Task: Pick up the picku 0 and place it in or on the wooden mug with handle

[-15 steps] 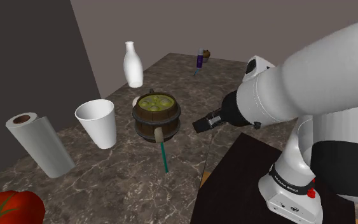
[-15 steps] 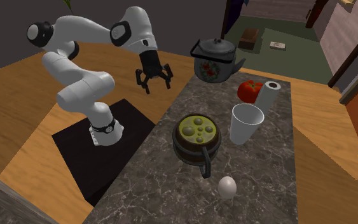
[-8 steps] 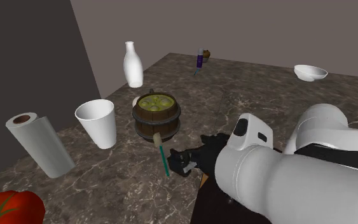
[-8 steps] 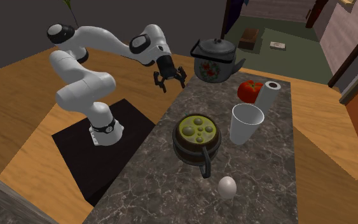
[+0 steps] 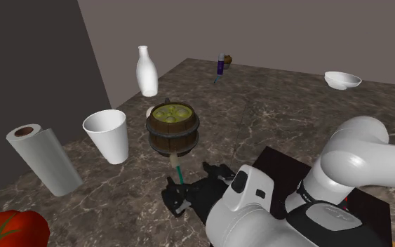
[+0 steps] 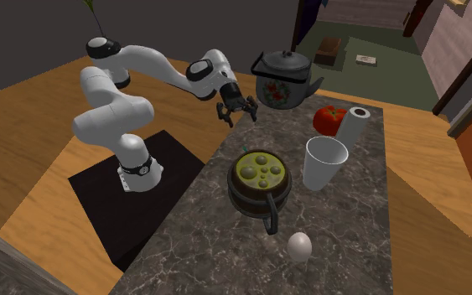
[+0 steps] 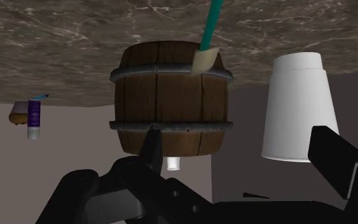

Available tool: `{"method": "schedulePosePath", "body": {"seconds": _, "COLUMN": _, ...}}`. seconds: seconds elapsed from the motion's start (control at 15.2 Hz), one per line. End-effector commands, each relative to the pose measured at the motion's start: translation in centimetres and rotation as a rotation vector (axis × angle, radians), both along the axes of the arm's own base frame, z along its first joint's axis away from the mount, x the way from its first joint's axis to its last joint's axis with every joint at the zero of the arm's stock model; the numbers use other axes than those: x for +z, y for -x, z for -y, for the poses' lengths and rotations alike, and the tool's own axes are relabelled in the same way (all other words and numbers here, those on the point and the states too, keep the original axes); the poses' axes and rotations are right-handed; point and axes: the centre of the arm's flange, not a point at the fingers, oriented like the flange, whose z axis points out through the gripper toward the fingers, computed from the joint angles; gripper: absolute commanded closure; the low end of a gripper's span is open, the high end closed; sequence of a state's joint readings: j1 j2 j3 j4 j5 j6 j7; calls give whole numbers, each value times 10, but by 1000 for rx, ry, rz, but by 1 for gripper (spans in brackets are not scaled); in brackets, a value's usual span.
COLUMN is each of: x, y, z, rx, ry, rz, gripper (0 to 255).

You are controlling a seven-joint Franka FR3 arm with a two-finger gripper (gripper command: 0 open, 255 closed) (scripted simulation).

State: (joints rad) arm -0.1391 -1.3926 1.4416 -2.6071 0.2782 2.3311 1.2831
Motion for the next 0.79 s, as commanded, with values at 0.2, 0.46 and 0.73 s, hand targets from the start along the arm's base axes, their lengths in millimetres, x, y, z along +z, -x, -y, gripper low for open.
{"method": "schedulePosePath", "body": {"seconds": 0.2, "x": -10, "y": -21, "z": 7, "rx": 0, "ry": 0, "rz": 2, "gripper": 0}}
{"method": "schedulePosePath", "body": {"seconds": 0.46, "x": -10, "y": -21, "z": 7, "rx": 0, "ry": 0, "rz": 2, "gripper": 0}}
{"method": "schedulePosePath", "body": {"seconds": 0.73, "x": -10, "y": -21, "z": 7, "rx": 0, "ry": 0, "rz": 2, "gripper": 255}}
